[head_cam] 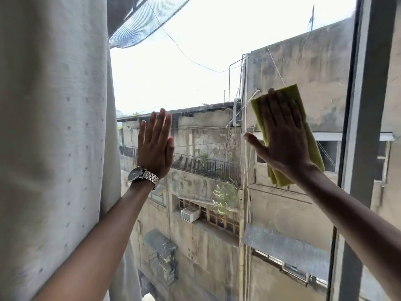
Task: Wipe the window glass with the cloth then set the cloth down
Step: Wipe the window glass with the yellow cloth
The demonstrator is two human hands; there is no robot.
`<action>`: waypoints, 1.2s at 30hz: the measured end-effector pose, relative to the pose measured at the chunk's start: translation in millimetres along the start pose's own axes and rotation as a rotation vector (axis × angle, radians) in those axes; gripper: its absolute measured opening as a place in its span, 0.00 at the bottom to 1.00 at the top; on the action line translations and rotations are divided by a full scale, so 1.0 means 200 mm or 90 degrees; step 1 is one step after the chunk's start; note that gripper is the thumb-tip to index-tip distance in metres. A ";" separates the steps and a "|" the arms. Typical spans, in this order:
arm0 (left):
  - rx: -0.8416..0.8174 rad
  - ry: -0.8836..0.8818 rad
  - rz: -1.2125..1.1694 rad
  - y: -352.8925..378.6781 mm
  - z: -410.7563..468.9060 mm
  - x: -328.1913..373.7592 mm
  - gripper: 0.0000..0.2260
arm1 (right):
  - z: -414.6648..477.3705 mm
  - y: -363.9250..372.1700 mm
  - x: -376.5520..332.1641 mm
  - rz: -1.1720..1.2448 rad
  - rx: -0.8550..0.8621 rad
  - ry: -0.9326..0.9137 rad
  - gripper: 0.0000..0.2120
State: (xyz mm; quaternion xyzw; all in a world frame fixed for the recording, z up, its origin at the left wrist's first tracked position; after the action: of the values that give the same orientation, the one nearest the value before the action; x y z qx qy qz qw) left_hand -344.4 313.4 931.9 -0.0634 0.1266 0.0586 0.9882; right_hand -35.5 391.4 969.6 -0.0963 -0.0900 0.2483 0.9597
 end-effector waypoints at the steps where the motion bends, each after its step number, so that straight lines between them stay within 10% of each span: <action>1: 0.006 0.001 -0.001 0.00 0.00 0.00 0.26 | 0.07 -0.01 -0.03 0.009 0.010 0.022 0.46; 5: 0.022 0.010 -0.010 0.00 0.00 0.01 0.26 | 0.17 0.00 -0.23 0.044 0.015 0.053 0.49; 20: 0.014 0.019 -0.008 -0.01 -0.01 -0.01 0.26 | -0.57 0.16 -0.23 -0.082 -0.186 -0.598 0.45; 31: 0.020 0.015 -0.010 0.01 -0.01 -0.02 0.26 | 0.16 0.02 -0.30 0.041 -0.049 -0.108 0.45; 36: 0.016 0.014 -0.014 0.00 -0.01 -0.01 0.26 | -0.02 0.13 -0.61 0.027 -0.081 -0.228 0.47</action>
State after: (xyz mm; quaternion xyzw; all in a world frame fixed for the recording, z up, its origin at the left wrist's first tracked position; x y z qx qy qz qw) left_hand -346.6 312.6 929.7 -0.0527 0.1374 0.0453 0.9881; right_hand -151.5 353.1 944.6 -0.1129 -0.2724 0.2756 0.9149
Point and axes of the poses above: each hand's wrist, its own z-axis towards the middle knuckle, its own y-axis out of the palm, x = y × z, the point moved 6 cm from there along z, towards the middle knuckle, and after that the axes turned 7 degrees about y, right-handed, at the moved point
